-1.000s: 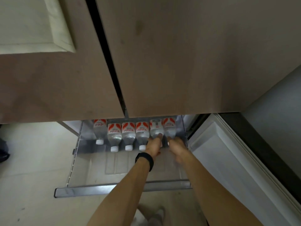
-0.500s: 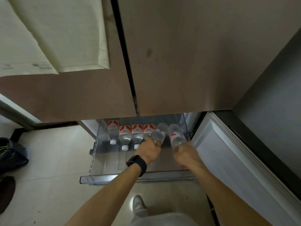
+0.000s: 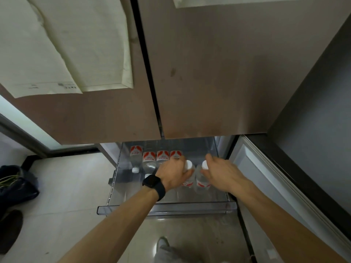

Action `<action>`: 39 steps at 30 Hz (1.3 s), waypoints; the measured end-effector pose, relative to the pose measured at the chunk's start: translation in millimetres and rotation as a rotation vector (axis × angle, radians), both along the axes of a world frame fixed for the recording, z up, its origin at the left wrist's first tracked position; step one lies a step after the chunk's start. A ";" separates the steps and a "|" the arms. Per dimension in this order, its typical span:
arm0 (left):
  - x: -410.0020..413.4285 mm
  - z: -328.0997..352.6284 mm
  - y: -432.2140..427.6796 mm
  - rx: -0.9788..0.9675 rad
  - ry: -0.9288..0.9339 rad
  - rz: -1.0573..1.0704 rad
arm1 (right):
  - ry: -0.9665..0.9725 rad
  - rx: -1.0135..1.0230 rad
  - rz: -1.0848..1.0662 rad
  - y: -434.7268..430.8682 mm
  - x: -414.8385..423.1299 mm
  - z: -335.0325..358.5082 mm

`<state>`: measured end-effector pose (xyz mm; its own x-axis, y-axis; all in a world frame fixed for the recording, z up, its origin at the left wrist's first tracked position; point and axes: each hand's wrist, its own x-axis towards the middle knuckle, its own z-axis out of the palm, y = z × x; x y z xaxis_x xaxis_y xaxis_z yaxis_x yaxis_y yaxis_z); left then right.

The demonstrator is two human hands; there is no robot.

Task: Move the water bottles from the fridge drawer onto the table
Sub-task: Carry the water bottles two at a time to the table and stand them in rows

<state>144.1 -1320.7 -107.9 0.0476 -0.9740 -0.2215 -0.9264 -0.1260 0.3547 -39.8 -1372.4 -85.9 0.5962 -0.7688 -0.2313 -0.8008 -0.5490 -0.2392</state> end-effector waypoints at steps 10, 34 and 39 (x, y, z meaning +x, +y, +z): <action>8.3 -28.7 19.2 -0.072 0.251 0.107 | -0.358 0.152 -0.235 6.8 -17.5 -41.3; 13.4 -48.5 50.7 -0.136 0.642 0.356 | -0.706 0.325 -0.456 29.5 -16.0 -71.3; 54.8 10.2 114.3 -0.344 0.668 0.510 | -0.818 0.275 -0.396 62.8 15.5 -13.0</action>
